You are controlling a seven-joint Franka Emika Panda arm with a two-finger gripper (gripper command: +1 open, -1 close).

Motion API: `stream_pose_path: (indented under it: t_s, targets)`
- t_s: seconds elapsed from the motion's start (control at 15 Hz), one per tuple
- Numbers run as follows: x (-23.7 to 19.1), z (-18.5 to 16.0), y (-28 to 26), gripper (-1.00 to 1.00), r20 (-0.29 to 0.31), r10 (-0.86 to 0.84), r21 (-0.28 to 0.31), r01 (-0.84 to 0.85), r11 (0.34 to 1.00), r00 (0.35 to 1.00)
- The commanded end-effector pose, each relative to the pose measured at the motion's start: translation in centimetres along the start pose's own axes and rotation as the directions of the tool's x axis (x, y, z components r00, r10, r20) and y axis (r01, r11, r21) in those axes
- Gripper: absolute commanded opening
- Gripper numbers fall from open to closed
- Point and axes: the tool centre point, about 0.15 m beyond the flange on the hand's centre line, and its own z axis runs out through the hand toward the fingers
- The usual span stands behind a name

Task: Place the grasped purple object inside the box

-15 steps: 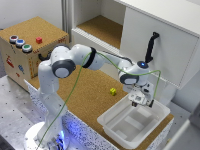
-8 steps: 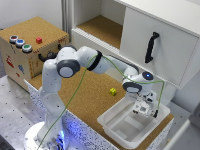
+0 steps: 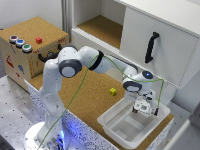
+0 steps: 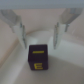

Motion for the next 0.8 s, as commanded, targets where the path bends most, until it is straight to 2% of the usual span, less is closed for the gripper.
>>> stream_pose_path:
  t_s: [0.0,0.2,0.33,0.47,0.6,0.73]
  targets:
    - [2.0,-8.0,-2.7,1.00,0.024,-0.014,-0.098,0.017,0.995,1.000]
    - [2.6,-12.0,-5.9,1.00,-0.047,-0.022,-0.106,0.017,0.994,0.999]
    - [2.8,-13.6,-8.7,1.00,-0.070,-0.046,-0.117,0.038,0.992,0.996]
    - [2.3,-14.1,-11.2,1.00,-0.071,-0.018,-0.117,0.010,0.993,0.997]
    - [1.6,-14.4,-14.3,1.00,-0.096,0.068,-0.108,-0.079,0.991,0.993]
    - [1.4,-13.9,-16.9,1.00,-0.114,0.147,-0.081,-0.157,0.984,0.982]
